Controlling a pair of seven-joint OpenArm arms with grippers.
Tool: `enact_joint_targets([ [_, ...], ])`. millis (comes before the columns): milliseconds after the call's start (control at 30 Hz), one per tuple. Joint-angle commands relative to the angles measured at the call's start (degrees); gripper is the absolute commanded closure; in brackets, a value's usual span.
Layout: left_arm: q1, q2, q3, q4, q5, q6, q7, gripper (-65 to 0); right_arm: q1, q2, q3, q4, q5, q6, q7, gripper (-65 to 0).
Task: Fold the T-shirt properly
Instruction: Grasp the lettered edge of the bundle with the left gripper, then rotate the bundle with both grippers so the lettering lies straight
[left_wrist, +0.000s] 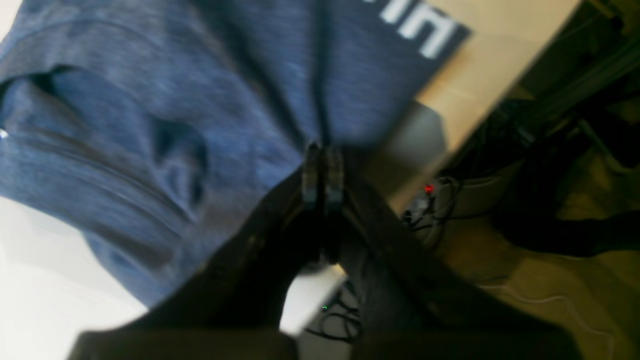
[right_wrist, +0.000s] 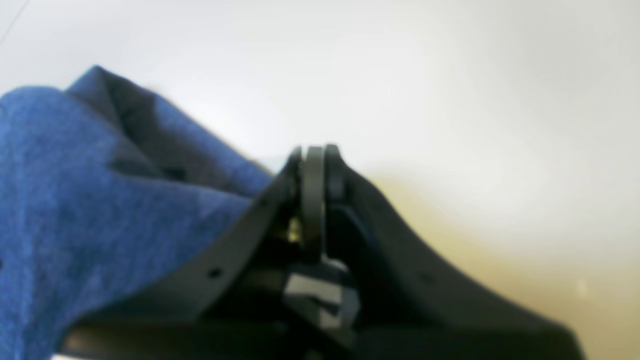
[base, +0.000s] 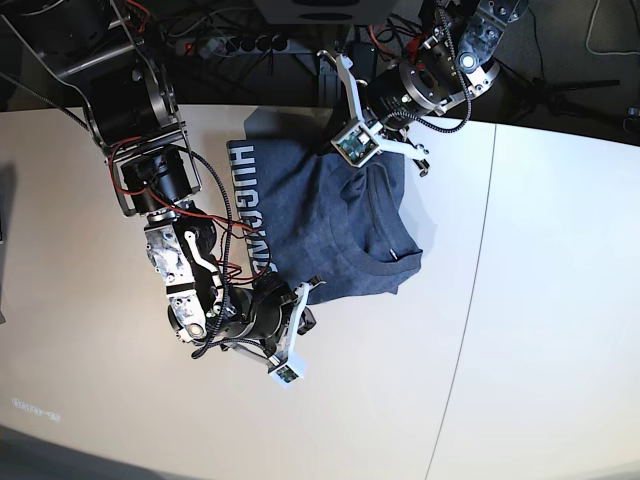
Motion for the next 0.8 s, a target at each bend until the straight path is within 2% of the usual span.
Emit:
enact_joint_targets([
  [0,-0.87,0.15,-0.04,-0.13,-0.35,-0.59,-1.25,0.0,1.86,-0.13,0.28,0.76,0.66,4.28,1.03,0.0],
  [333,-5.92,0.11,-0.76,-7.85,-0.72,-0.61,-1.6,0.0,1.2,0.04,0.28,0.76,0.94,4.28,-2.38,0.0],
  [600,-6.97,-0.37,-8.74,-12.28,-1.51,-0.59,-1.6,0.0,-1.07,1.73,0.28,0.79,4.57,4.31,-2.82,0.0],
  [767,-7.15,-1.75,-11.65,-12.94,-2.47,-0.61,-2.25,0.0,-2.36,2.25,0.28,0.9,8.57,4.5,-7.23,0.0],
])
